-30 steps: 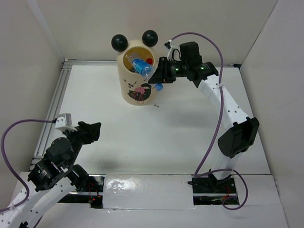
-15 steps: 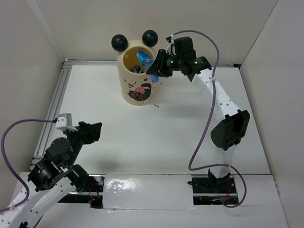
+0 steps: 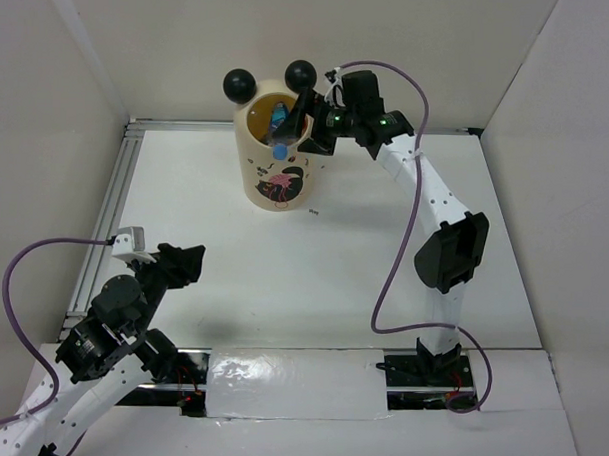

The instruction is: Put the plastic bottles in the bin

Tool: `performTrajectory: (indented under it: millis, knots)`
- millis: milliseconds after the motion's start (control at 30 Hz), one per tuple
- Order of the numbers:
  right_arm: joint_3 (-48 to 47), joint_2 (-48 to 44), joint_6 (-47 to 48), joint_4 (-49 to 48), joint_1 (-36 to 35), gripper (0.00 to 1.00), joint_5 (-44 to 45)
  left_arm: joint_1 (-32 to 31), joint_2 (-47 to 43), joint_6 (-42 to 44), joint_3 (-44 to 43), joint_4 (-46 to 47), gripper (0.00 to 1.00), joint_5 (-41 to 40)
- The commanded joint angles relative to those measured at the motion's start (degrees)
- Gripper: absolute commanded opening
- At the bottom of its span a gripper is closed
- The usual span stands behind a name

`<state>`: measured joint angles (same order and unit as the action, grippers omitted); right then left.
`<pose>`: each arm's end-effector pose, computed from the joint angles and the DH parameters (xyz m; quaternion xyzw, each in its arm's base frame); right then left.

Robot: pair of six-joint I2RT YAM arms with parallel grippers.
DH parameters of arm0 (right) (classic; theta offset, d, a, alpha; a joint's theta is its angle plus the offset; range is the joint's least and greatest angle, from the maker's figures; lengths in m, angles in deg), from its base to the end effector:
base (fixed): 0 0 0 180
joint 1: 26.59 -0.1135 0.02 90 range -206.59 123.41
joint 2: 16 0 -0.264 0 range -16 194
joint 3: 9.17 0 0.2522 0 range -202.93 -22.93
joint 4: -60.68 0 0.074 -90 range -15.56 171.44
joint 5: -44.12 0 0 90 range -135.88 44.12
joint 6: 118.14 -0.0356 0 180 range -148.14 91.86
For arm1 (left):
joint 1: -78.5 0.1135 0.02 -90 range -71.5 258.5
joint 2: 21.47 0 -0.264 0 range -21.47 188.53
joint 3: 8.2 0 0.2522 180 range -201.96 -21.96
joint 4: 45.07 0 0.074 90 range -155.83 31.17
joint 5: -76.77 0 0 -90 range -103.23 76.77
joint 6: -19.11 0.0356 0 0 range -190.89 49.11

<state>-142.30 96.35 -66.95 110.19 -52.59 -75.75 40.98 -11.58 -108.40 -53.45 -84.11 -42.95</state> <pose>0.3950 0.2124 0.3967 -0.0378 0.8408 0.4511 0.2968 0.0665 -0.0288 0.2981 -0.1754 0.7051 -0.2542 0.6383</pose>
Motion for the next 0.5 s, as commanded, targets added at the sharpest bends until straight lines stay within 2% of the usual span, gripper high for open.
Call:
performTrajectory:
  millis: [0,67,200,233,267,300,333,400,433,467]
  knots:
    - [-0.95,-0.12,1.0,-6.39,-0.46,1.0,-6.24,0.08,-0.22,0.78,-0.07,2.25,0.72,0.71]
    - [-1.48,-0.65,3.04,-5.87,0.16,1.0,-8.98,0.08,0.3,0.78,-0.07,2.25,0.72,0.71]
    - [0.35,-4.58,13.63,-3.59,1.91,1.0,-12.83,0.08,1.01,1.92,-0.07,4.79,0.72,1.76]
    - [1.59,-5.56,16.63,-3.58,2.53,1.0,-17.28,0.08,1.7,2.53,-0.07,5.5,0.72,1.77]
    - [2.12,-6.35,20.57,-1.93,3.4,1.0,-18.81,0.08,2.76,2.54,-0.07,6.2,0.72,1.77]
    - [2.13,-7.58,31.05,4.36,3.41,1.0,-19.61,0.08,3.37,3.32,-0.07,7.08,0.72,2.37]
    - [2.13,-8.63,36.9,7.72,4.02,1.0,-19.61,0.08,4.08,4.02,-0.68,8.74,0.72,3.08]
    - [4.39,-11.97,47.98,12.49,4.03,1.0,-12.36,0.08,6.53,4.9,-1.29,10.59,0.74,4.04]
    - [11.72,-17.99,54.21,10.16,3.42,1.0,-7.36,0.08,7.42,5.95,-1.82,12.51,0.74,5.18]
    - [17.01,-21.7,54.28,6.04,4.11,1.0,3.74,0.08,8.38,6.49,-1.83,13.49,0.74,5.8]
